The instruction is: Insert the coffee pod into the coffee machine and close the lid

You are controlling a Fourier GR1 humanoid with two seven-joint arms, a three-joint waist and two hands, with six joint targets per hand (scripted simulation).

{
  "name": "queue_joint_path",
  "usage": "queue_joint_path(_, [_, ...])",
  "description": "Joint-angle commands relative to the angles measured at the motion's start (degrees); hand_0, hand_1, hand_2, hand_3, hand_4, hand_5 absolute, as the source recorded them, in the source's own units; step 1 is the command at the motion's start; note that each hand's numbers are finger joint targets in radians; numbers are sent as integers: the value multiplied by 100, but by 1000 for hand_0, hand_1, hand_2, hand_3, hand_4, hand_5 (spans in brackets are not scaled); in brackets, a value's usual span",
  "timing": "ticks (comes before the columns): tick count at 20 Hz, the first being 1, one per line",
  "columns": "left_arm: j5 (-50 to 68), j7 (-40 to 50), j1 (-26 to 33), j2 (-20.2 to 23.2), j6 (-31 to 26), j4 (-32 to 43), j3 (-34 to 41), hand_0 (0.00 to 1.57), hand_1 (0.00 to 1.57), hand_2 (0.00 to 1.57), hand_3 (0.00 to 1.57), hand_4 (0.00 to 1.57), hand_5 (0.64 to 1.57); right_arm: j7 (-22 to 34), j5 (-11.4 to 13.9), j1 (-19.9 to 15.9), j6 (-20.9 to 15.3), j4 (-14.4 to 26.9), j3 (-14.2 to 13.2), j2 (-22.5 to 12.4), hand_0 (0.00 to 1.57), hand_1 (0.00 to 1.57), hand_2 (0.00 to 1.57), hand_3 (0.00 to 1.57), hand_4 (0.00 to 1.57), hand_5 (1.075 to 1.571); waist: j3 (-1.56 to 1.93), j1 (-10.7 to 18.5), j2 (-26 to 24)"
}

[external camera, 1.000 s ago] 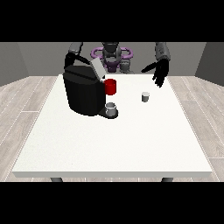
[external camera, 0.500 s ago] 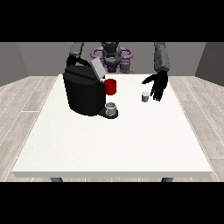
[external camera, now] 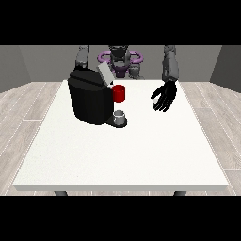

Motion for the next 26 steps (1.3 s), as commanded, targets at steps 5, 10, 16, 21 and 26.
queue_joint_path(5, [-808,-164,-353,229,94,655,-295,817,817,956,799,368,1571,64,47,-53,62,184,87,76,0,0,0,0,0,1571,0,-135,-33])
queue_joint_path(10, [-1320,57,-435,34,-125,740,-732,877,877,1003,820,284,1571,-154,-121,-160,-124,652,111,123,0,0,0,0,0,1571,2,36,-159])
queue_joint_path(16, [-1539,-206,-554,91,-114,1252,-602,792,792,979,866,399,1571,-365,-161,-59,-172,831,-22,124,0,0,0,0,0,1571,1,52,-138])
queue_joint_path(21, [-1687,-415,-459,-292,282,1366,-635,1149,1149,1257,1162,466,1571,109,167,-140,-166,785,-128,-93,0,0,0,0,0,1571,-2,103,-375])
queue_joint_path(26, [-1107,-730,-946,-347,-327,1186,-200,1433,1433,1423,1352,489,1571,-270,177,2,-354,1194,-244,35,0,0,0,0,0,1571,2,207,-454])
